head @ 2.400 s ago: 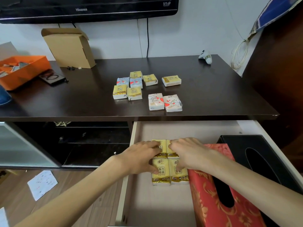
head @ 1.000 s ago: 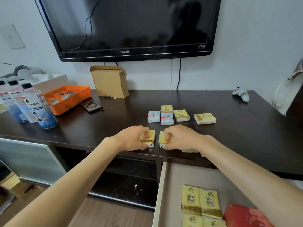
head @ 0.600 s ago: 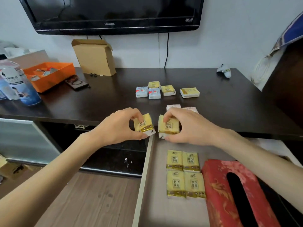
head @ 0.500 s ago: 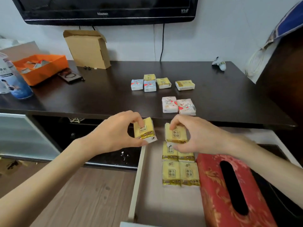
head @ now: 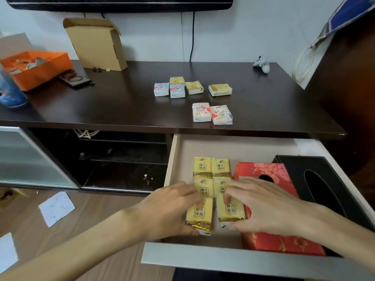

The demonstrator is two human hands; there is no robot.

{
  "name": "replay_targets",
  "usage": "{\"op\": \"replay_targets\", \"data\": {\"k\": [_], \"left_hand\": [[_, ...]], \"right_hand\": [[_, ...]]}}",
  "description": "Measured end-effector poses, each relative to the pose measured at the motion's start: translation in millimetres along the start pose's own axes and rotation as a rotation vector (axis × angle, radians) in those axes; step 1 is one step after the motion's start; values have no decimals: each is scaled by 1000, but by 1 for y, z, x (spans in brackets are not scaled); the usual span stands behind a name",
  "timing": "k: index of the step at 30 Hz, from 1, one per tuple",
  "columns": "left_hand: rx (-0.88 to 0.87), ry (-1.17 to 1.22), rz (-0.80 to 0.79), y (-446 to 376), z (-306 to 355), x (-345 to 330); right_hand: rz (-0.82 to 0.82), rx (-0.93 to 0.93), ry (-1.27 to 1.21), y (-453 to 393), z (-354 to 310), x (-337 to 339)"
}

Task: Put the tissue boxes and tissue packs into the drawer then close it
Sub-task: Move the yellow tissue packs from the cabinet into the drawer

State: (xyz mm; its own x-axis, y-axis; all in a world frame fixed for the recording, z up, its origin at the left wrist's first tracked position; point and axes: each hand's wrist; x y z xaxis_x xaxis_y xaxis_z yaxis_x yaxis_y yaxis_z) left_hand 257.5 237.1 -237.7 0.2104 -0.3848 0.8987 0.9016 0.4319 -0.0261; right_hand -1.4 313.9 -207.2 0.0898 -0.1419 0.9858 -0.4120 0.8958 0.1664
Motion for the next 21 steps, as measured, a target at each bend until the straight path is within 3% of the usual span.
{"op": "replay_targets", "data": {"k": [15, 21], "left_hand": [[-168, -220, -83, -14, 0, -20], [-153, -169, -88, -15, -1, -22]], "right_hand": [[1, 8, 6, -1, 4, -3], [13, 4, 3, 0, 4, -6]]}}
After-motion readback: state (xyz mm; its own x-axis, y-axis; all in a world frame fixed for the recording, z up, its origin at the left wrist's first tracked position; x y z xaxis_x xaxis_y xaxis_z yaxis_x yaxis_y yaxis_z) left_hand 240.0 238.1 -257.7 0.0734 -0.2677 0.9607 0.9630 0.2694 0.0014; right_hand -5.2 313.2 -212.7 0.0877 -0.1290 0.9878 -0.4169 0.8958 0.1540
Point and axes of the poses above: each hand's wrist, its own y-axis away from the middle knuckle, its own x-axis out of the back of the hand, z = x × y, and after that the axes turned 13 degrees about y, right-handed
